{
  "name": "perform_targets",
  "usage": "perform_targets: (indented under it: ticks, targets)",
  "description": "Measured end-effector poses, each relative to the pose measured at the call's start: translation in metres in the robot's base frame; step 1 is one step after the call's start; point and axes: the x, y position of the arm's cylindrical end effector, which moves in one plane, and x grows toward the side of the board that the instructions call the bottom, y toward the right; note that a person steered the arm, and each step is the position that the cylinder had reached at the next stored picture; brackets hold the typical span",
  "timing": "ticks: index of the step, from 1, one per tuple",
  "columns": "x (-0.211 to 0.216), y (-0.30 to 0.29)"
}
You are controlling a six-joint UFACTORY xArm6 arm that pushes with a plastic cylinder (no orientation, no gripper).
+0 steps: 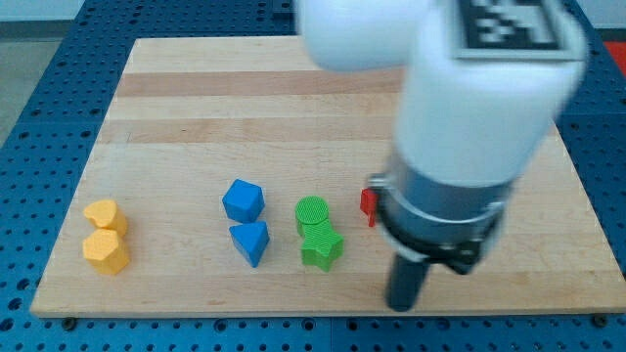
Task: Nudge the green star along with green circle a bit up
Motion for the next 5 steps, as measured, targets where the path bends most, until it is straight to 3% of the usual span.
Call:
perform_targets:
  ticks: [1,2,3,5]
  targets:
    - [0.000,-0.073]
    - [0.000,-0.102]
    - [0.000,-0.101]
    - [-0.001,-0.032]
